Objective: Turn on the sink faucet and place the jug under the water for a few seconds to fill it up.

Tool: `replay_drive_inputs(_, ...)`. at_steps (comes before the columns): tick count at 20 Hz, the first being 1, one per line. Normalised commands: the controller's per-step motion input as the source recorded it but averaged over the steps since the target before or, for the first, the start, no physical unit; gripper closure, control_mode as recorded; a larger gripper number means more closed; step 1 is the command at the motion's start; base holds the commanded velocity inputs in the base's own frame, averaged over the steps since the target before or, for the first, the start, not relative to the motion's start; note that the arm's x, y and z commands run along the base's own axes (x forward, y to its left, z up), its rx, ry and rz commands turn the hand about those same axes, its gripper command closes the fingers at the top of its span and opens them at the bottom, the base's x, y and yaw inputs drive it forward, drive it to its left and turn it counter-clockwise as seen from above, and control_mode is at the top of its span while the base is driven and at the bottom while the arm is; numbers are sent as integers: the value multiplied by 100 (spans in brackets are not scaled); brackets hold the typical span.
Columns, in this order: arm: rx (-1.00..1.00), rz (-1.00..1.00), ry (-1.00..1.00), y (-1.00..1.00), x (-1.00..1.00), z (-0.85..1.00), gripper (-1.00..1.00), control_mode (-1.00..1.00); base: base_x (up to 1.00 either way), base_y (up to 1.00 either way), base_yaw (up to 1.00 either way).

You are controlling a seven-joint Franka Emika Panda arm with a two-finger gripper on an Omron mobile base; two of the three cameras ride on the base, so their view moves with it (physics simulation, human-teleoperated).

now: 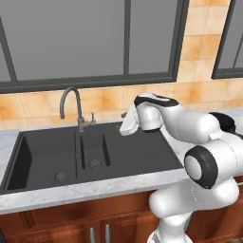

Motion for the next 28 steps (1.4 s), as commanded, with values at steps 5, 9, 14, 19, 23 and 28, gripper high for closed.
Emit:
replay_drive_inputs(5,0,0,0,43,60,-5,-100,-100,0,0,0)
replay_drive_inputs(9,0,0,0,31,53,-19,-100,-100,0,0,0)
replay_drive_inputs(14,0,0,-4,10,44,-24,-100,-100,0,0,0)
replay_drive_inputs(19,0,0,-2,8,49,-19,-100,-100,0,0,0)
replay_drive_inputs(23,1,0,0,13,51,-20,-100,-100,0,0,0)
replay_drive_inputs(28,1,0,0,23,55,-23,-100,-100,0,0,0)
